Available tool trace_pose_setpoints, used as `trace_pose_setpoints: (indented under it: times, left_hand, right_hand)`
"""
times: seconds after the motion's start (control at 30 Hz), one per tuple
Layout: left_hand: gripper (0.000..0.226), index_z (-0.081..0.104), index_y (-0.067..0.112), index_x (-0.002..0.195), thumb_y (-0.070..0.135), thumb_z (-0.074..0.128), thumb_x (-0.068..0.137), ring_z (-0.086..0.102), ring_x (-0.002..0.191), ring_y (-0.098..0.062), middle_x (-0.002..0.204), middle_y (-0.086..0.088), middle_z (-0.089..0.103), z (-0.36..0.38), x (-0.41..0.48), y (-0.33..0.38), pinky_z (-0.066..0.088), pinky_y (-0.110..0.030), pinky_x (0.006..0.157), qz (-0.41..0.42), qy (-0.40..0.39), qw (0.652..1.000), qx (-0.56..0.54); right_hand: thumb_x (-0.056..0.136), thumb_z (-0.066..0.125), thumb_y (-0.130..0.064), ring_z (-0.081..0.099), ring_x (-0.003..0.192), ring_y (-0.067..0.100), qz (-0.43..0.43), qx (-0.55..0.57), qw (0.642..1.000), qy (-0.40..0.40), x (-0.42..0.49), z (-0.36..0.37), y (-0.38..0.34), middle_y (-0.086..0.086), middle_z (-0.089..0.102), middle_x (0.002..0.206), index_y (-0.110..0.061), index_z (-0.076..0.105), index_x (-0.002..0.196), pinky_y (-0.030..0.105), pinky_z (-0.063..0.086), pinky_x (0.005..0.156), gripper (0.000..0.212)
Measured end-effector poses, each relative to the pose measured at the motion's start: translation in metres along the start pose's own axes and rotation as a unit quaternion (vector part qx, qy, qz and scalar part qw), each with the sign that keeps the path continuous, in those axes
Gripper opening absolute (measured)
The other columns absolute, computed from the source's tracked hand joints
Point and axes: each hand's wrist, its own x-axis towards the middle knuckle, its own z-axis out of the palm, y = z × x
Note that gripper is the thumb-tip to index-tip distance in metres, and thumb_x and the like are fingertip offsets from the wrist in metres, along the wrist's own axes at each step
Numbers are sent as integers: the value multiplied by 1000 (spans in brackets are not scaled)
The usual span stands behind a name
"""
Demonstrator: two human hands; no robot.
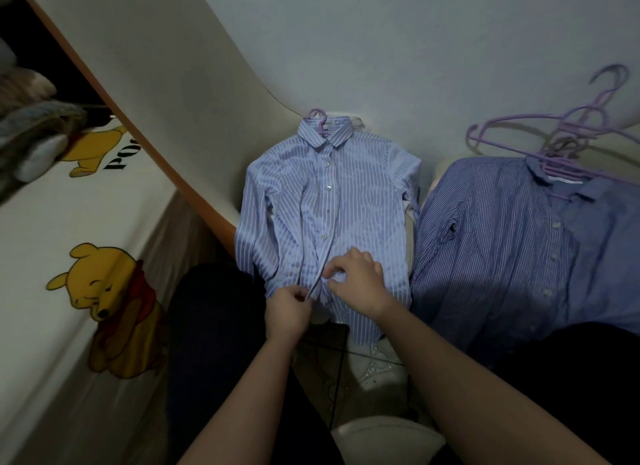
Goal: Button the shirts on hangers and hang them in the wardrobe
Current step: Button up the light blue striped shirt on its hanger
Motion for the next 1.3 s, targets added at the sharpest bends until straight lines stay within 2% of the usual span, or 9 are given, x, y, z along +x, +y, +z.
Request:
trace_pose_setpoints:
  times: [0.1,0.17,0.3,0.43,0.63,0.83,1.07,1.3]
  left_hand:
    - [10,78,16,83,24,74,87,68,78,-17,79,0,74,-6,-3,-4,50,-26,67,-7,2,1000,2]
    - [13,77,17,79,25,73,88,67,76,-16,76,1,73,-9,-5,-6,43,-23,63,-7,1,1000,11]
    - [8,77,20,82,26,73,86,68,78,-17,78,1,73,-14,-7,-12,49,-25,67,-4,-7,1000,20]
    - [9,77,18,79,26,75,83,69,79,-18,77,1,74,-16,-6,-14,56,-31,75,5,-2,1000,14]
    - [11,74,20,76,27,75,84,69,78,-17,75,4,73,-16,-5,-16,57,-33,76,1,-16,1000,17]
    - [10,74,20,79,28,75,85,69,79,-14,76,6,72,-16,-4,-16,57,-32,78,2,-21,1000,20]
    - [14,71,22,75,31,74,85,68,78,-15,75,6,71,-18,-4,-17,57,-33,78,-2,-26,999,22]
    - [14,70,25,73,33,75,83,69,75,-12,72,9,72,-18,-3,-23,60,-39,80,12,-36,999,24]
  right_hand:
    - [95,59,-22,51,86,20,-4,6,1000,25,-17,13,-2,1,52,96,-19,68,86,34,44,78,13]
    - [96,57,-20,58,85,22,24,4,1000,6,-26,23,2,2,55,99,-15,70,91,34,47,73,15]
    - [98,53,-21,65,98,24,43,-10,999,-6,-31,37,8,5,68,112,-17,71,114,34,53,79,25]
    - [99,53,-24,65,102,24,51,-11,999,-1,-26,39,6,3,70,115,-23,68,123,34,53,83,28]
    - [97,54,-26,66,95,27,66,-49,997,-7,-19,45,5,4,73,104,-25,71,110,34,53,76,22]
    - [98,53,-30,66,94,26,66,-60,996,2,-16,53,3,2,72,102,-26,70,107,33,50,73,19]
    - [98,54,-32,67,92,25,65,-69,995,29,-13,58,-2,1,73,100,-27,70,107,34,54,76,19]
    - [98,53,-30,65,92,26,91,-86,991,41,-9,63,-8,3,70,97,-24,68,101,29,39,66,16]
